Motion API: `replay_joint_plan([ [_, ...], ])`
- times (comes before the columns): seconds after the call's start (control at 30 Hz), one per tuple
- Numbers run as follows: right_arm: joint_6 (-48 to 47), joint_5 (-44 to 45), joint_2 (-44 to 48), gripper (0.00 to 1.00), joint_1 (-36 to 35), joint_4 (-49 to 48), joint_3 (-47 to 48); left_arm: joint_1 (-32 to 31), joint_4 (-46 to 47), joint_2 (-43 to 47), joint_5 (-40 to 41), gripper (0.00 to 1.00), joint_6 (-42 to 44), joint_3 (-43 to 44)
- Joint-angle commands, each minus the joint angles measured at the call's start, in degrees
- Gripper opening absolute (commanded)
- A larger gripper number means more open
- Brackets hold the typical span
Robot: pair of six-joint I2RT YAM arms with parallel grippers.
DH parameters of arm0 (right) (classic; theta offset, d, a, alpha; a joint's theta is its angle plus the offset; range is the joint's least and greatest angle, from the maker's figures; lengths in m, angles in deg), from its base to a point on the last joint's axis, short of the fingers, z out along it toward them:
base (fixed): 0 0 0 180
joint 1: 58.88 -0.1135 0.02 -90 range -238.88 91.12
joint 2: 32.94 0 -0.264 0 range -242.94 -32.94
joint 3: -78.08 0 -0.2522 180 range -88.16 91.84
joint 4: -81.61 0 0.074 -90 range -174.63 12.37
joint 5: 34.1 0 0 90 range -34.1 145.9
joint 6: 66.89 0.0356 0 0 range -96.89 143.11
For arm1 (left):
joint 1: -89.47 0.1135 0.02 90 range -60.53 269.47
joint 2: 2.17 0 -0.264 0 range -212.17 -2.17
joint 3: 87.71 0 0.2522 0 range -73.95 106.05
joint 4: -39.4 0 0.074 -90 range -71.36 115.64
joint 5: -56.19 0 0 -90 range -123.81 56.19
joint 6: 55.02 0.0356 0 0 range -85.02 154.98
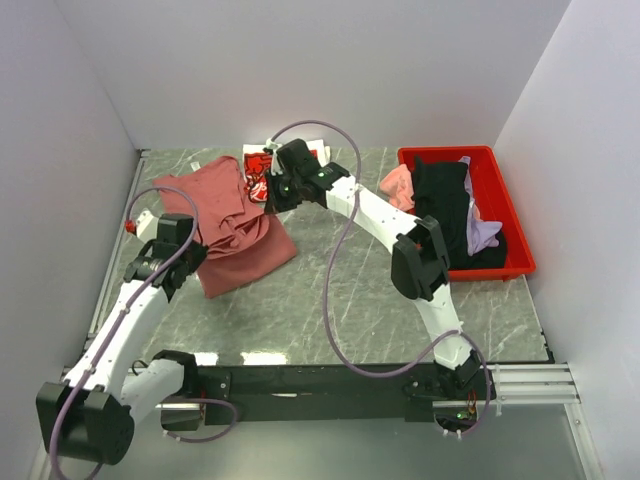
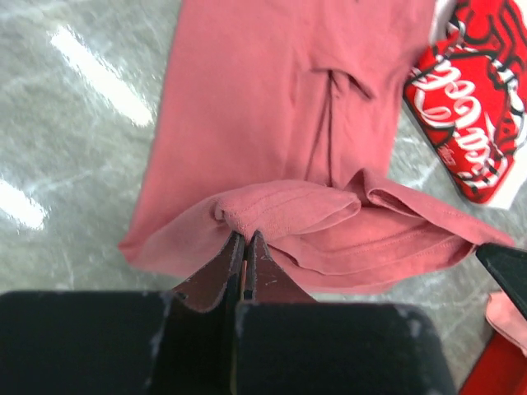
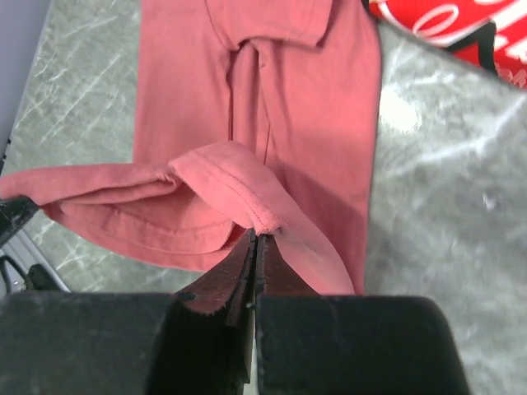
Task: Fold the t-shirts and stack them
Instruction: Fold the tshirt
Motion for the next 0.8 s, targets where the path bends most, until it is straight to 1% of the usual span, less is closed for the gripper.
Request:
replay_joint_plan([
  [0.0, -2.48, -3.00, -2.06, 0.00, 0.84, -5.10, 4.02, 3.22, 5.71, -2.59, -2.82, 0.00, 4.15, -0.26],
  [0.13, -2.84, -4.95, -4.34, 0.00, 0.93, -11.94, 4.20, 6.04, 7.47, -4.80, -3.79, 0.00, 4.41, -0.43],
  [0.33, -2.22, -4.78, -7.94, 0.00, 1.11, -18.45, 4.99, 10.00, 12.29, -8.14, -6.16, 0.00, 5.64, -1.93],
  [0.47, -2.22, -3.55, -10.41, 0.00, 1.37, -19.17, 7.45, 12.46, 14.50, -11.74, -8.18, 0.00, 7.22, -1.85],
  [0.6, -1.52, -3.37, -11.73, 0.00, 1.72, -20.92, 7.46, 13.95, 16.44, -16.22, -9.76, 0.01, 7.93, -1.58],
  [0.77, -0.29, -3.10, -13.40, 0.01, 2.42, -21.63, 7.72, 15.18, 17.32, -19.30, -10.39, 0.01, 8.10, -1.05],
])
